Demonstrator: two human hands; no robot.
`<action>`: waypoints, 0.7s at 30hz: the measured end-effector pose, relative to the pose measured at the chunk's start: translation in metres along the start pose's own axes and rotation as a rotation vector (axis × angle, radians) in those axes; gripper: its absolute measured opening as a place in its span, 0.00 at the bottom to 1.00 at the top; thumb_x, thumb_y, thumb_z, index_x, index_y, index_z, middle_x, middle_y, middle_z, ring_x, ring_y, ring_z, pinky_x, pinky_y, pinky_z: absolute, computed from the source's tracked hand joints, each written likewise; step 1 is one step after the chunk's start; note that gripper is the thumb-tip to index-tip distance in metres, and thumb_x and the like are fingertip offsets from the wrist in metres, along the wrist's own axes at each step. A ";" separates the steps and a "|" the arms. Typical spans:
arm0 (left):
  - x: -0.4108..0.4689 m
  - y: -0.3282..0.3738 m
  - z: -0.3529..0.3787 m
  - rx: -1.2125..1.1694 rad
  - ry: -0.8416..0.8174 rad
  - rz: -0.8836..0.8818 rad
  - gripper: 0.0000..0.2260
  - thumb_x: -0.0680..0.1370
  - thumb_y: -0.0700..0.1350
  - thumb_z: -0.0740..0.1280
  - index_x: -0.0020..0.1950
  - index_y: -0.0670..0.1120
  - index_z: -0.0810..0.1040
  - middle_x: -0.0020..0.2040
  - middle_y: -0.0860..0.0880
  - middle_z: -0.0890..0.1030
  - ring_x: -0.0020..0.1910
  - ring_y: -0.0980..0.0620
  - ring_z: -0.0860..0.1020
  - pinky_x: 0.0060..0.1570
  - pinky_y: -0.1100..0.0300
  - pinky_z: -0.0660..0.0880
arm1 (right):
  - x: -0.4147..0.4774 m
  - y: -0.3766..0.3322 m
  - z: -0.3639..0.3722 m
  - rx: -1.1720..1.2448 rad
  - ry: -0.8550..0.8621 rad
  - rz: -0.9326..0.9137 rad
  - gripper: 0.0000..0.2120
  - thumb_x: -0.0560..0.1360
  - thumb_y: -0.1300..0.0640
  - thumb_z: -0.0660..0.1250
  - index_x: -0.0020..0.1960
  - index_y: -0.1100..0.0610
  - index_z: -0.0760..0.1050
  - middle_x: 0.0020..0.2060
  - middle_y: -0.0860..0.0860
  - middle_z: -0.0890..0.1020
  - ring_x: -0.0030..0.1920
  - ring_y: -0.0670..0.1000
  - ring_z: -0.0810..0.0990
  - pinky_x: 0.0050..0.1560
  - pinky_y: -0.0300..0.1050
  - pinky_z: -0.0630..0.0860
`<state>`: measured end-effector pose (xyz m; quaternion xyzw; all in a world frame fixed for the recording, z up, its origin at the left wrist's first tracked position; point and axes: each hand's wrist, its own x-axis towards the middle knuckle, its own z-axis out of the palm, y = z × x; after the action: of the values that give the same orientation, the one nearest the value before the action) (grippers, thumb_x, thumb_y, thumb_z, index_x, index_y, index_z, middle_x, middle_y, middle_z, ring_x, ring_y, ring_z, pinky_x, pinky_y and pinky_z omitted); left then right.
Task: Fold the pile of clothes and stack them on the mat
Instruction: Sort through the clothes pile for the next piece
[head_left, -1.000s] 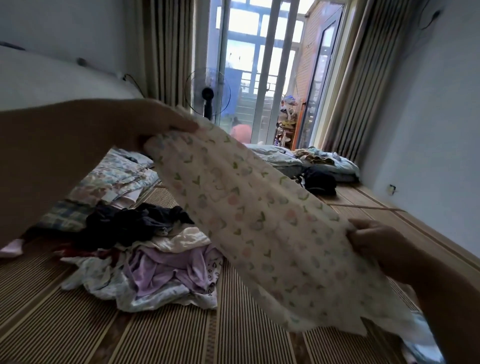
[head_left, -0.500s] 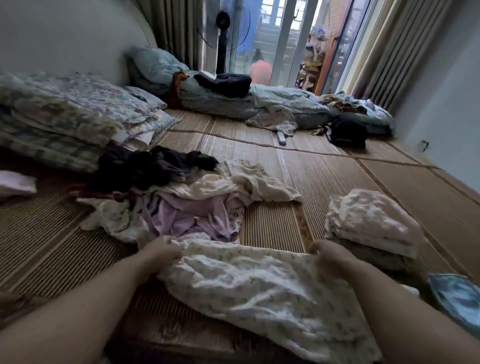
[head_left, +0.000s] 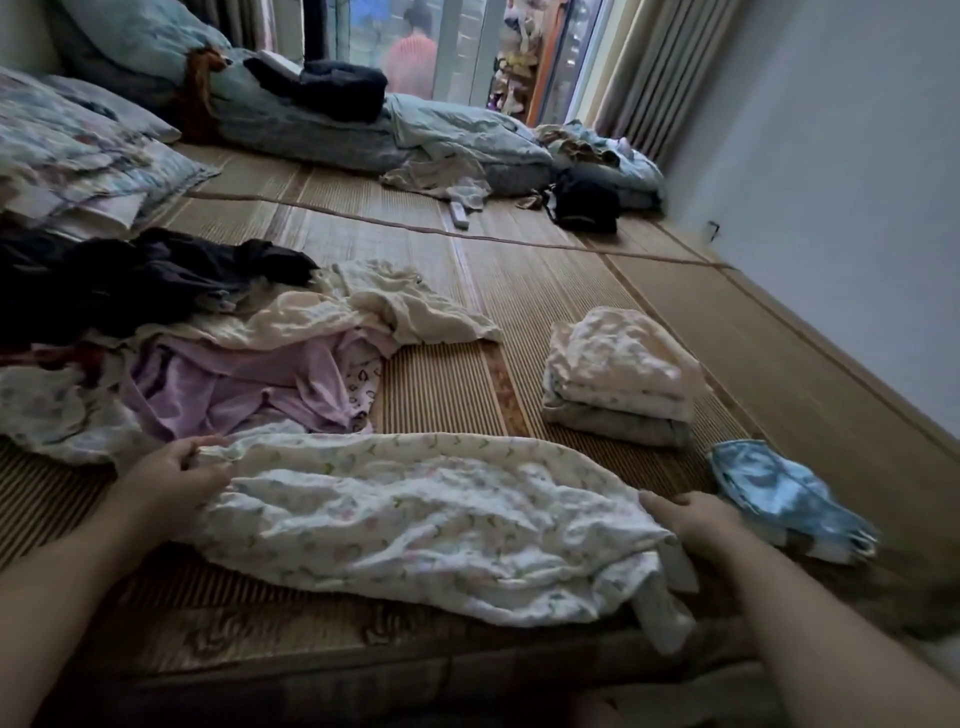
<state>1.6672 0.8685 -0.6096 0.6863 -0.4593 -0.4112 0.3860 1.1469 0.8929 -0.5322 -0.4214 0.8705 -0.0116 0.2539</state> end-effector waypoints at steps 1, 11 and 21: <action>0.004 -0.005 -0.001 -0.009 -0.012 0.004 0.18 0.64 0.53 0.73 0.52 0.53 0.80 0.46 0.44 0.84 0.43 0.42 0.82 0.53 0.43 0.77 | 0.000 0.000 0.003 0.009 0.000 -0.010 0.38 0.74 0.33 0.59 0.70 0.62 0.69 0.68 0.61 0.72 0.67 0.61 0.70 0.61 0.47 0.68; 0.000 0.002 0.002 -0.173 -0.003 -0.021 0.12 0.78 0.34 0.63 0.61 0.43 0.75 0.43 0.44 0.80 0.27 0.60 0.80 0.26 0.70 0.75 | -0.018 -0.021 0.002 0.313 -0.042 -0.244 0.53 0.60 0.30 0.72 0.76 0.53 0.56 0.73 0.57 0.64 0.69 0.58 0.67 0.65 0.54 0.67; -0.009 0.010 -0.004 -0.208 -0.012 -0.021 0.12 0.78 0.35 0.63 0.61 0.44 0.74 0.44 0.44 0.80 0.34 0.49 0.79 0.27 0.69 0.77 | -0.039 0.011 0.001 -0.466 0.385 -0.619 0.06 0.70 0.49 0.62 0.44 0.46 0.77 0.54 0.48 0.81 0.62 0.55 0.76 0.65 0.61 0.62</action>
<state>1.6660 0.8752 -0.5971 0.6448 -0.4091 -0.4649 0.4481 1.1591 0.9293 -0.5184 -0.6989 0.7139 0.0313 -0.0308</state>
